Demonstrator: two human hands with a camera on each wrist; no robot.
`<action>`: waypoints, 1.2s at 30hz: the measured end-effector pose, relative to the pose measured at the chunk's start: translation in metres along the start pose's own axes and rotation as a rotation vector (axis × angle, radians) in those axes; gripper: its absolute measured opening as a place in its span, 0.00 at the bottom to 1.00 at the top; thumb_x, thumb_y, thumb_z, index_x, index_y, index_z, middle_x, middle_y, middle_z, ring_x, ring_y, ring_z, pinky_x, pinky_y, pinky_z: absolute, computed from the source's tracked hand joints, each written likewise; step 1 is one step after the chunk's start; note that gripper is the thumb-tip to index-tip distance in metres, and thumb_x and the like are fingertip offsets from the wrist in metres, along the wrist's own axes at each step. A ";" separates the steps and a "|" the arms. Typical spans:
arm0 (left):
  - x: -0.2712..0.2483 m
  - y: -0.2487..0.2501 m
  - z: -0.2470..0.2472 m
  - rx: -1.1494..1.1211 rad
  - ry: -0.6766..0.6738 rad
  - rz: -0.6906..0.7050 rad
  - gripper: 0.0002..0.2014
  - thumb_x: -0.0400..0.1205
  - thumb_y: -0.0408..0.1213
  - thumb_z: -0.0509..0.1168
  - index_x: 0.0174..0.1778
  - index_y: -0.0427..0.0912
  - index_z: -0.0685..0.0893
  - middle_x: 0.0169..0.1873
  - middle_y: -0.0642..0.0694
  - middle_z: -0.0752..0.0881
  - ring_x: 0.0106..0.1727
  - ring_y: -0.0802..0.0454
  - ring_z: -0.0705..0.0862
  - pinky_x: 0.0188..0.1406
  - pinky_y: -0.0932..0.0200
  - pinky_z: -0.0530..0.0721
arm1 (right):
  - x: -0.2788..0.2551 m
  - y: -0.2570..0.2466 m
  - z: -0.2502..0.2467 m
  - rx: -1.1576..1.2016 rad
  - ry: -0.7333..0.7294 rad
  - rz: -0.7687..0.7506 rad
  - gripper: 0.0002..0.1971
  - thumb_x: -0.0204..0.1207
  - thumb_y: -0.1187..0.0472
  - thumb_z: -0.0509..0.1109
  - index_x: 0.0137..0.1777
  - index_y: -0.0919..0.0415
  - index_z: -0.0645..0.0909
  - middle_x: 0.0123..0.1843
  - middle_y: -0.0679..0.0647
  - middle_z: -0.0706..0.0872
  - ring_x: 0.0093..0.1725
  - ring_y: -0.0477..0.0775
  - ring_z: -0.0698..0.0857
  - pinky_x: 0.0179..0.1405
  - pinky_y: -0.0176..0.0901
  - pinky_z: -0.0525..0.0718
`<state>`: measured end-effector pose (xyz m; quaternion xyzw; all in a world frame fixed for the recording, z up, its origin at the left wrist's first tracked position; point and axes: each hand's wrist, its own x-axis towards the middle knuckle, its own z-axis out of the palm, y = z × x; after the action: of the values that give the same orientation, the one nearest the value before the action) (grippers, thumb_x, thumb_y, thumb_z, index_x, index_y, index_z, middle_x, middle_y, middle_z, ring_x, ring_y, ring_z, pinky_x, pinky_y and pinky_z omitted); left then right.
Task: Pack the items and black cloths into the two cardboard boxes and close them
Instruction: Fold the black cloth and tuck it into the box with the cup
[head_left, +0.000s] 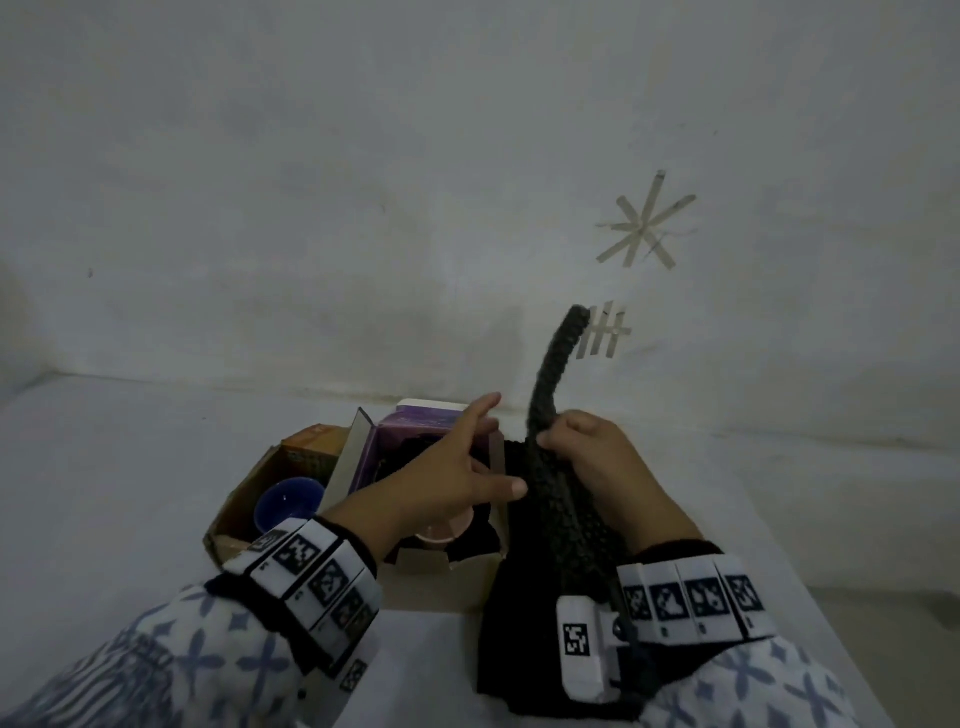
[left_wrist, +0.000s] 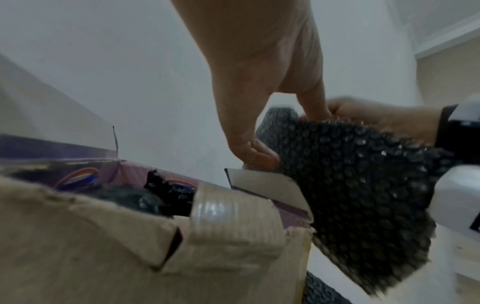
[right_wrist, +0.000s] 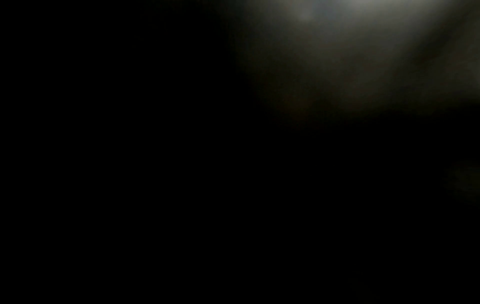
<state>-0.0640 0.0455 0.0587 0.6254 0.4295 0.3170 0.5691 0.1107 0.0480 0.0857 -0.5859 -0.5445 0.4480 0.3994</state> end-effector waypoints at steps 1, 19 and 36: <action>-0.001 0.003 -0.001 -0.065 -0.019 0.034 0.45 0.75 0.31 0.74 0.79 0.62 0.55 0.72 0.55 0.72 0.57 0.43 0.86 0.56 0.47 0.85 | -0.002 -0.010 0.010 0.055 -0.080 -0.038 0.13 0.70 0.63 0.72 0.25 0.54 0.78 0.30 0.56 0.80 0.36 0.55 0.80 0.41 0.48 0.75; -0.036 -0.032 -0.090 -0.216 0.663 -0.039 0.23 0.75 0.28 0.68 0.62 0.48 0.68 0.58 0.43 0.77 0.51 0.44 0.82 0.51 0.46 0.83 | 0.019 -0.011 0.150 -0.259 -0.083 -0.087 0.20 0.76 0.67 0.67 0.67 0.58 0.69 0.57 0.56 0.83 0.57 0.58 0.83 0.52 0.48 0.82; -0.025 -0.061 -0.092 1.390 -0.084 -0.220 0.36 0.78 0.53 0.63 0.81 0.50 0.58 0.85 0.48 0.47 0.84 0.39 0.37 0.74 0.24 0.34 | 0.039 0.029 0.172 -1.251 -0.504 0.016 0.27 0.78 0.53 0.61 0.78 0.54 0.66 0.82 0.52 0.60 0.82 0.67 0.48 0.77 0.76 0.46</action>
<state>-0.1673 0.0629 0.0145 0.8088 0.5709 -0.1146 0.0823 -0.0464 0.0807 0.0062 -0.5884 -0.7737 0.1742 -0.1576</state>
